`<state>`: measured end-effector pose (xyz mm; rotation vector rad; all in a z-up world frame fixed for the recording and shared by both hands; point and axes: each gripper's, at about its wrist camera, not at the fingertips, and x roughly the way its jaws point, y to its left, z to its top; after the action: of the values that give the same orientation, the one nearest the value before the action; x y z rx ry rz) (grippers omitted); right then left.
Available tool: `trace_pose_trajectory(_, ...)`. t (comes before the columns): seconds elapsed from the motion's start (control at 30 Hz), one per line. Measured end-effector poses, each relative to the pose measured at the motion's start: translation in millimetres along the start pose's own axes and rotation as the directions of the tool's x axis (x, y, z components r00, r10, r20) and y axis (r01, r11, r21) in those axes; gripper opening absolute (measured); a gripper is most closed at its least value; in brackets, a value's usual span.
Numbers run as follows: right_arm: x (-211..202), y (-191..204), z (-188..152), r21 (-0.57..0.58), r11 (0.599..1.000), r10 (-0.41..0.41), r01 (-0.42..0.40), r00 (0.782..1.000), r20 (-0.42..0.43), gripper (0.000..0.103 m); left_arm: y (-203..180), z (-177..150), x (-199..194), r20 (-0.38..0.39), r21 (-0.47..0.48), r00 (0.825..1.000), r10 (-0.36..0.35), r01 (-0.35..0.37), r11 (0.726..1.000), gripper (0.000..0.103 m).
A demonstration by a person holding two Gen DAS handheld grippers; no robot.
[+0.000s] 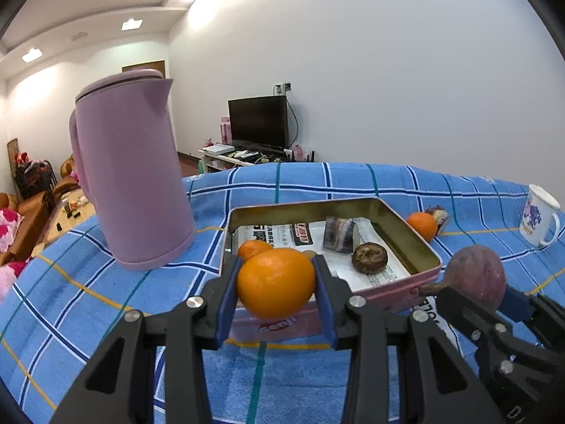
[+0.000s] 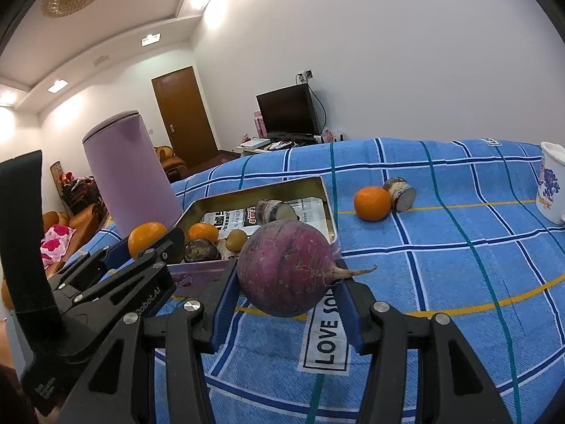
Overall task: Organize fruits
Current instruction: 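Open the right gripper over the tin to drop the radish while the left gripper drops the orange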
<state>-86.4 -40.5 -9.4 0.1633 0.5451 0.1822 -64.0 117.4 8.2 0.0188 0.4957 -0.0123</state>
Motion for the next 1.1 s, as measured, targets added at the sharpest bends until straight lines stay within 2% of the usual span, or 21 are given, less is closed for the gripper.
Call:
trace_pose_trajectory(0.27, -8, 12, -1, -0.054, 0.998, -0.014, 0.016, 0.999, 0.044, 0.053, 3, -1, 2, -0.011, -0.012, 1.000, -0.011, 0.011, 1.000, 0.041)
trace_pose_trajectory(0.63, -6, 12, 0, -0.053, 0.998, -0.014, 0.016, 0.999, 0.042, 0.053, 1, -1, 0, -0.005, -0.004, 1.000, 0.005, -0.005, 1.000, 0.041)
trace_pose_trajectory(0.77, -2, 13, 0, -0.063, 0.998, -0.001, 0.002, 1.000, 0.019, 0.053, 7, -1, 4, -0.043, -0.040, 0.999, -0.003, 0.001, 0.999, 0.041)
trace_pose_trajectory(0.87, 1, 12, 7, -0.064, 0.998, 0.009, -0.009, 1.000, -0.011, 0.053, 13, -1, 9, -0.091, -0.090, 0.995, -0.036, 0.028, 0.996, 0.041)
trace_pose_trajectory(1.1, -2, 11, 32, -0.079, 0.997, 0.012, -0.010, 0.999, 0.031, 0.053, 13, 10, 1, -0.071, -0.074, 0.997, -0.018, 0.013, 0.997, 0.041)
